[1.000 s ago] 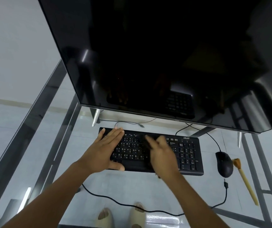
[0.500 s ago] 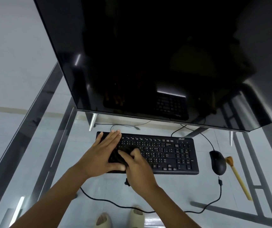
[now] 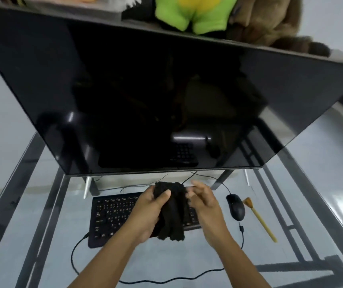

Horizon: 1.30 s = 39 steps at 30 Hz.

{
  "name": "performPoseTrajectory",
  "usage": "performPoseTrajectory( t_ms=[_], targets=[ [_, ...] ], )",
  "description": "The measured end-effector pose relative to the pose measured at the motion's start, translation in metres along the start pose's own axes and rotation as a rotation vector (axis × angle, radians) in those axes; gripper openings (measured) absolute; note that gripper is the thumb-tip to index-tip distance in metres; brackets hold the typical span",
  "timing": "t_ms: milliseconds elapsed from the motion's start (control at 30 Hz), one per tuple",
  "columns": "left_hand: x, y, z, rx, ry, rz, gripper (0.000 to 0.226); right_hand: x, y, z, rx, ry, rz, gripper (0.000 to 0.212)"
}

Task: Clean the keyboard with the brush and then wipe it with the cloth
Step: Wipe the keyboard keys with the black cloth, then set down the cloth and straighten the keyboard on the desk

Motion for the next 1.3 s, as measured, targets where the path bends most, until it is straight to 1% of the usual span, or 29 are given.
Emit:
performPoseTrajectory(
  t_ms=[67,133,200,267,300,333,433,533,633,700,800,867,900,967,1000,1033,1067,1100,1133,1167,1233,1300],
  targets=[
    [-0.030,0.001,-0.002,0.013,-0.010,0.041,0.018,0.027,0.004,-0.003,-0.118,0.088,0.081,0.034],
    [-0.059,0.006,-0.002,0.004,0.007,0.071,0.016,0.054,0.007,-0.001,-0.180,0.160,0.148,0.037],
    [-0.086,0.017,0.000,-0.067,0.139,0.036,0.012,0.087,0.011,0.001,-0.137,0.166,0.107,0.032],
    [-0.110,0.032,0.005,-0.166,0.370,-0.070,0.010,0.127,0.014,0.002,-0.075,0.113,0.027,0.017],
    [-0.122,0.038,0.007,-0.201,0.444,-0.115,0.011,0.148,0.016,0.002,-0.053,0.090,-0.008,0.012],
    [-0.136,0.045,0.011,-0.225,0.482,-0.138,0.011,0.169,0.018,0.001,-0.032,0.062,-0.037,0.010],
    [-0.177,0.061,0.026,-0.231,0.568,-0.164,0.016,0.222,0.022,0.004,0.005,-0.123,-0.079,0.020],
    [-0.224,0.078,0.047,-0.178,0.624,-0.115,0.026,0.273,0.020,0.004,-0.012,-0.280,-0.110,0.021],
    [-0.265,0.094,0.071,-0.101,0.657,-0.075,0.029,0.321,0.015,-0.006,-0.064,-0.384,-0.120,0.024],
    [-0.291,0.104,0.089,-0.076,0.716,-0.075,0.031,0.354,0.011,-0.019,-0.118,-0.406,-0.146,0.027],
    [-0.321,0.122,0.112,-0.039,0.816,-0.096,0.029,0.393,0.015,-0.049,-0.203,-0.500,-0.133,0.030],
    [-0.338,0.139,0.125,-0.019,0.864,-0.090,0.028,0.412,0.025,-0.072,-0.258,-0.586,-0.118,0.026],
    [-0.343,0.148,0.129,-0.024,0.893,-0.090,0.028,0.417,0.032,-0.082,-0.272,-0.631,-0.108,0.023],
    [-0.353,0.168,0.139,-0.064,1.007,-0.114,0.032,0.423,0.045,-0.100,-0.288,-0.735,-0.082,0.022],
    [-0.354,0.176,0.143,-0.116,1.109,-0.159,0.038,0.423,0.050,-0.106,-0.289,-0.775,-0.081,0.020],
    [-0.355,0.183,0.146,-0.204,1.244,-0.227,0.047,0.423,0.055,-0.114,-0.288,-0.807,-0.090,0.014],
    [-0.355,0.188,0.150,-0.316,1.394,-0.285,0.056,0.423,0.057,-0.120,-0.262,-0.836,-0.107,0.009],
    [-0.354,0.191,0.152,-0.436,1.521,-0.305,0.063,0.422,0.058,-0.125,-0.194,-0.886,-0.131,0.017],
    [-0.353,0.193,0.156,-0.525,1.611,-0.273,0.067,0.421,0.056,-0.133,-0.103,-0.944,-0.151,0.027],
    [-0.353,0.195,0.160,-0.580,1.686,-0.206,0.069,0.418,0.053,-0.137,-0.013,-1.000,-0.161,0.034],
    [-0.350,0.198,0.169,-0.588,1.824,-0.083,0.069,0.409,0.046,-0.149,0.119,-1.080,-0.126,0.040],
    [-0.345,0.202,0.177,-0.556,1.920,-0.059,0.068,0.401,0.039,-0.162,0.162,-1.128,-0.075,0.041]
  ],
)
Point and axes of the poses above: each hand's wrist, its own y-axis towards the middle knuckle, its own x-axis out of the back of the hand, z = x × y, the point moved 1 cm from there along y, towards the middle knuckle, and after that the axes turned 12 degrees about x, right-handed, at the moved point
